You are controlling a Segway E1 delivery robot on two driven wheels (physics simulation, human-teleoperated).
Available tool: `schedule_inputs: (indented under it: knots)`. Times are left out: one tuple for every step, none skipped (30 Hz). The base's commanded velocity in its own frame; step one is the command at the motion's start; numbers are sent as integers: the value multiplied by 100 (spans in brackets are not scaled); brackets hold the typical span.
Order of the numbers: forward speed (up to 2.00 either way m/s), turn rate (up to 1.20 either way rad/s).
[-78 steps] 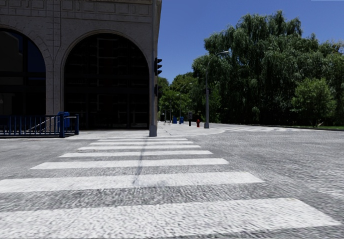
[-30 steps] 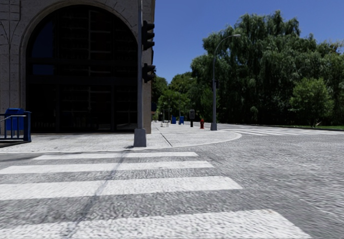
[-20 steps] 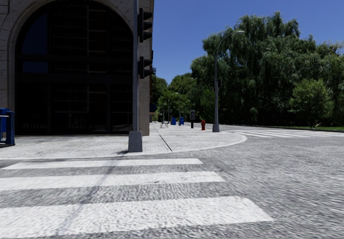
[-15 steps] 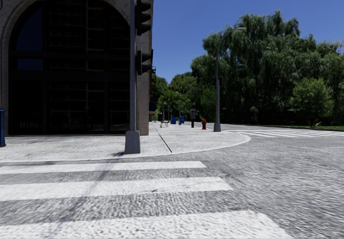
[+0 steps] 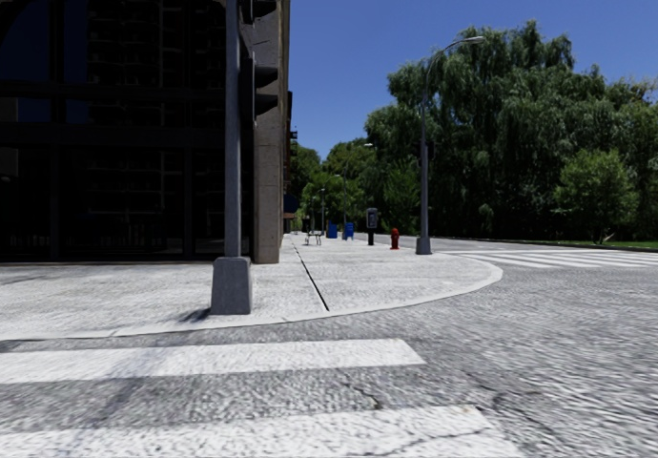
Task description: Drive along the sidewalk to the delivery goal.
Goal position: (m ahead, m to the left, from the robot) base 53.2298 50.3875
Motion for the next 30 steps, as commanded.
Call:
schedule_inputs:
  knots:
    - [200,7]
    - [200,8]
    - [200,7]
    - [200,7]
    - [200,0]
    - [200,0]
    - [200,0]
    - [200,0]
    - [200,0]
    - [200,0]
    - [200,0]
    - [200,0]
    - [200,0]
    - [200,11]
    - [200,17]
    - [200,19]
    - [200,19]
    - [200,27]
    - [200,30]
    - [200,31]
    - [200,31]
    - [200,28]
    - [200,18]
    - [200,17]
    - [200,17]
    - [200,16]
    - [200,5]
    - [200,0]
    - [196,0]
    - [196,0]
